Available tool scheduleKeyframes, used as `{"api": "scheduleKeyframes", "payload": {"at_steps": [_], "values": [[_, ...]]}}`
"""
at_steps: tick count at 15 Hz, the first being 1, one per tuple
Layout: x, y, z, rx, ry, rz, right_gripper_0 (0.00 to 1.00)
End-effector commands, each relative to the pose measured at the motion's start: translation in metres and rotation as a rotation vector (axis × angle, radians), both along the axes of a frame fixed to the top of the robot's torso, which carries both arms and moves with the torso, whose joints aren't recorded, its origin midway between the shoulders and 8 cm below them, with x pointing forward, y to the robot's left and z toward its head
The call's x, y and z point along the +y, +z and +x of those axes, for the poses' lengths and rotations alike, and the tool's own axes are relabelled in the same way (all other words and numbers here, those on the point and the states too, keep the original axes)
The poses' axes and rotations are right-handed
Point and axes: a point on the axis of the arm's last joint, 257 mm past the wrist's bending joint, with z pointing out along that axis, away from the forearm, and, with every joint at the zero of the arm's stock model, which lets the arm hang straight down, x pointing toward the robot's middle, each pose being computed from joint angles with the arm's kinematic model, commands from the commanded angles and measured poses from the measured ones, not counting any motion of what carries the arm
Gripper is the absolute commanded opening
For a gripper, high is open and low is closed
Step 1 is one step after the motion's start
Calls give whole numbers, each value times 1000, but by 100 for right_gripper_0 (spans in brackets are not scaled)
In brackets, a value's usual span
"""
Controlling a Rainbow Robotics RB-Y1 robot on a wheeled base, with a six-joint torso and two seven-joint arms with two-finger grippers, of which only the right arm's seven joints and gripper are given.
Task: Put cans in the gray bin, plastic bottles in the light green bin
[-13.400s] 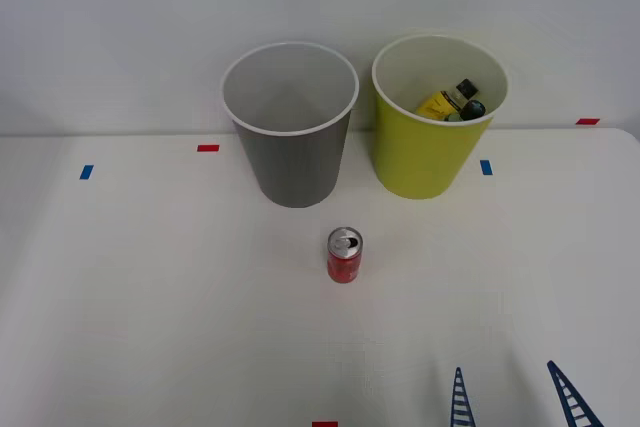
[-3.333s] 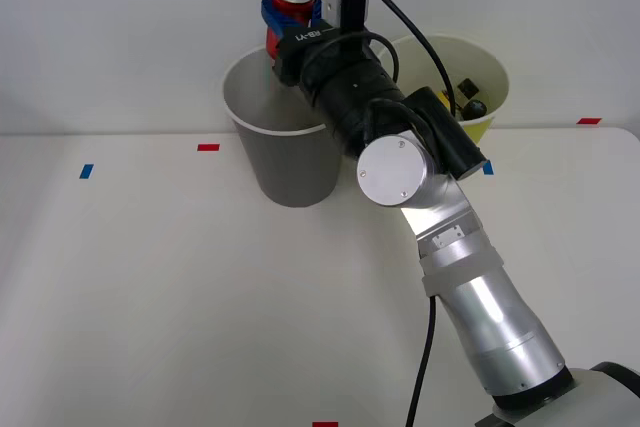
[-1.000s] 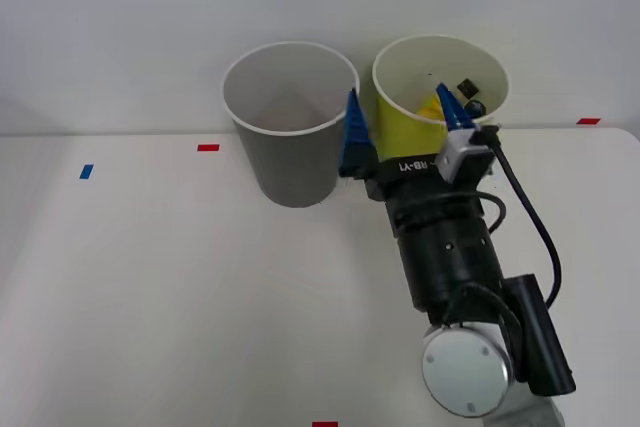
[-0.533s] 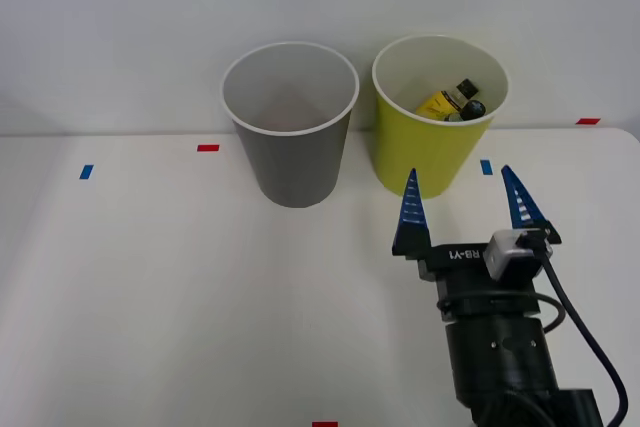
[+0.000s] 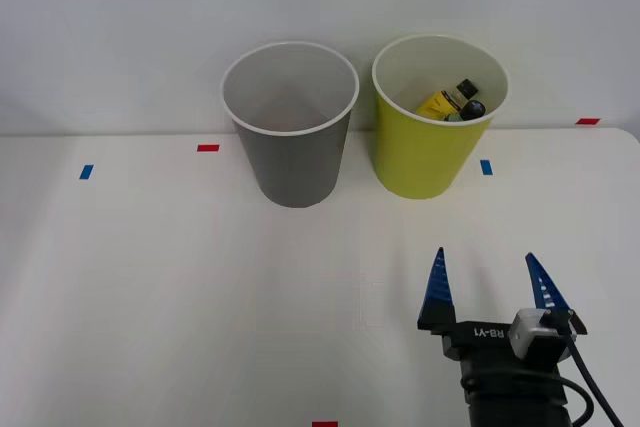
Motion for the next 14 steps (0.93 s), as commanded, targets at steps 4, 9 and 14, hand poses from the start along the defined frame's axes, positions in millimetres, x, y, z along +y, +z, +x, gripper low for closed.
{"api": "scheduleKeyframes", "payload": {"at_steps": [4, 9, 14], "values": [[-6, -23, -18, 40, 52, 79, 100], [-10, -57, -29, -32, 28, 170, 100], [-25, -72, -48, -24, 70, 203, 100]]}}
